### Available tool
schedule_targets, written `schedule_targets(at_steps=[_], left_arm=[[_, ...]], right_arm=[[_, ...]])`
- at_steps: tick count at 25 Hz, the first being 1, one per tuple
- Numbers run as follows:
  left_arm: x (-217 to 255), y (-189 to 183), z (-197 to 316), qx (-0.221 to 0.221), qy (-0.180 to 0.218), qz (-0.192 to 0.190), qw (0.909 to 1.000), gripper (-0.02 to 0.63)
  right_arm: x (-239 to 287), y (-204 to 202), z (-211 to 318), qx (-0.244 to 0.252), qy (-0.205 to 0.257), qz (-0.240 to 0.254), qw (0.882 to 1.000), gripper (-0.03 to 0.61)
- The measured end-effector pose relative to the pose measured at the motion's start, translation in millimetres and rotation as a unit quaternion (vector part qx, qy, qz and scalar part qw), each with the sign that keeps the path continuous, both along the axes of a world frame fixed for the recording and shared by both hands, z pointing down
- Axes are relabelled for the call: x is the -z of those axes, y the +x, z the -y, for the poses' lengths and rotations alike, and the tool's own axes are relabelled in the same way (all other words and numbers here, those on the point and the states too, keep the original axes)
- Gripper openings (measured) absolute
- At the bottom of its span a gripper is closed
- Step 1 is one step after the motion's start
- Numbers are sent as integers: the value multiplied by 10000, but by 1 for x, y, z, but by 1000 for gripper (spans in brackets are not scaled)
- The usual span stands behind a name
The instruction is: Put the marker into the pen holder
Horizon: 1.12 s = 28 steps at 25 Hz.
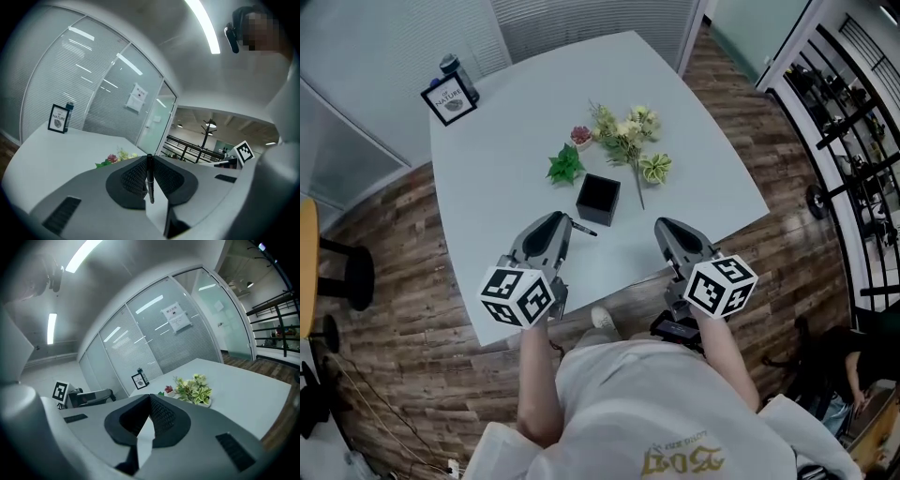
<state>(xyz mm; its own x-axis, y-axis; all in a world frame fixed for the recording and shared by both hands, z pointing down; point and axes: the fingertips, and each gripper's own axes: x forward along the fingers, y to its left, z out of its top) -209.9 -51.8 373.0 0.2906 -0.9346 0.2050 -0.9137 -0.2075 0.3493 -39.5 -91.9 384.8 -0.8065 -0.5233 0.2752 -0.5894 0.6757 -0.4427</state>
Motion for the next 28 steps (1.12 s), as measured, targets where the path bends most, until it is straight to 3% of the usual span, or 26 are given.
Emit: schedule_targets(at_steps=[7, 16, 28], left_arm=[[-2, -11, 16, -281, 33, -13, 9996, 48], [-1, -6, 28, -439, 37, -37, 9990, 48], [-5, -1, 60, -556, -36, 4, 9984, 48]], right_arm=[[2, -9, 10, -300, 60, 47, 9995, 17], [5, 7, 14, -597, 33, 137, 9981, 17], [-4, 11, 41, -717, -46, 229, 9972, 17]])
